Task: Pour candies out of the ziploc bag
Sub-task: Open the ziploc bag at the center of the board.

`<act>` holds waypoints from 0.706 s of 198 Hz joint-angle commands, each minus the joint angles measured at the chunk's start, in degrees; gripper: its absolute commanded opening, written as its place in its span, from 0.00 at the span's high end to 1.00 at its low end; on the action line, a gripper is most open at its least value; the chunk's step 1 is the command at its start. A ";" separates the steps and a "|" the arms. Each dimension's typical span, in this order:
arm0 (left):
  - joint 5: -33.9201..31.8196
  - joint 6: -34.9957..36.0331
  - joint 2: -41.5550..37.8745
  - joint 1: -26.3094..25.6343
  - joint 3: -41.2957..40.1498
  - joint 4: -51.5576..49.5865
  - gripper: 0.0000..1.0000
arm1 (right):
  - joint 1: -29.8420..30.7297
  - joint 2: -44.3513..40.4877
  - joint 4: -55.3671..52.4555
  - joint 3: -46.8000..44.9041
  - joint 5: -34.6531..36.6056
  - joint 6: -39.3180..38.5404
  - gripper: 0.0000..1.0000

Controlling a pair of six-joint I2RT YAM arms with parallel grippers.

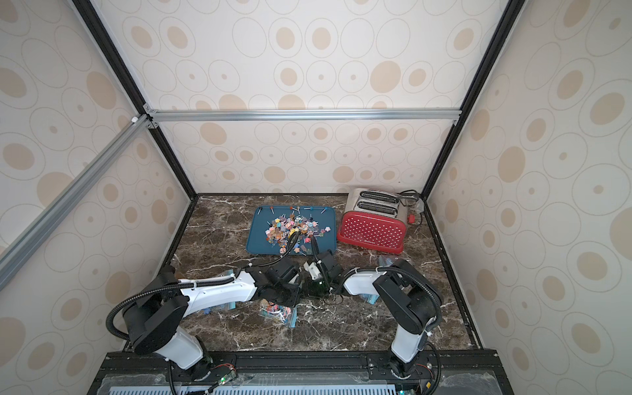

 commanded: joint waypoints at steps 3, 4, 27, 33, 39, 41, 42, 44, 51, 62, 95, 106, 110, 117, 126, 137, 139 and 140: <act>-1.91 -0.68 -2.24 0.91 -0.90 -1.45 0.77 | 0.57 -1.22 0.40 -0.98 -0.69 -0.57 1.00; -1.91 -0.69 -2.26 0.91 -0.95 -1.46 0.77 | 0.60 -1.18 0.40 -0.97 -0.71 -0.56 1.00; -2.19 -0.53 -2.76 1.00 -1.26 -1.90 0.77 | 0.63 -0.91 0.52 -1.06 -0.71 -0.57 1.00; -2.17 -0.57 -2.71 1.02 -1.35 -1.91 0.77 | 0.64 -0.91 0.51 -1.05 -0.73 -0.60 1.00; -2.17 -0.57 -2.71 1.06 -1.35 -1.99 0.77 | 0.64 -0.79 0.54 -1.05 -0.69 -0.55 1.00; -2.17 -0.54 -2.69 1.06 -1.42 -2.03 0.78 | 0.70 -0.78 0.57 -1.05 -0.75 -0.55 1.00; -2.17 -0.53 -2.70 1.03 -1.43 -2.01 0.78 | 0.71 -0.78 0.57 -1.10 -0.74 -0.55 1.00; -2.17 -0.53 -2.64 1.01 -1.44 -1.99 0.78 | 0.65 -0.78 0.62 -1.06 -0.69 -0.55 1.00; -2.24 -0.47 -2.54 1.11 -1.50 -2.08 0.78 | 0.63 -0.72 0.58 -1.05 -0.74 -0.64 1.00; -2.17 -0.40 -2.46 1.17 -1.70 -2.34 0.78 | 0.65 -0.61 0.49 -1.05 -0.73 -0.68 1.00; -1.28 -0.82 -2.28 1.22 -2.17 -1.41 0.78 | 0.86 -0.21 0.58 -0.62 -0.91 -0.53 1.00; -0.57 -1.01 -2.04 1.17 -2.31 -0.67 0.78 | 0.97 -0.11 0.58 -0.44 -0.90 -0.47 1.00; -0.30 -1.04 -1.96 1.17 -2.27 -0.40 0.78 | 0.93 -0.09 0.58 -0.36 -0.91 -0.46 1.00; 0.16 -1.22 -1.70 1.17 -2.32 0.06 0.78 | 1.03 -0.04 0.62 -0.29 -0.91 -0.44 1.00; 0.62 -1.43 -1.42 1.13 -2.32 0.56 0.78 | 1.09 0.01 0.53 -0.20 -0.91 -0.46 1.00; 1.28 -1.80 -1.16 1.17 -2.40 0.96 0.78 | 1.15 0.01 0.55 -0.09 -0.91 -0.46 1.00; 1.37 -1.85 -1.20 1.22 -2.40 1.03 0.78 | 1.15 0.01 0.53 -0.04 -0.87 -0.46 1.00; 1.40 -1.85 -1.21 1.20 -2.45 1.10 0.78 | 1.11 -0.03 0.51 -0.06 -0.89 -0.46 1.00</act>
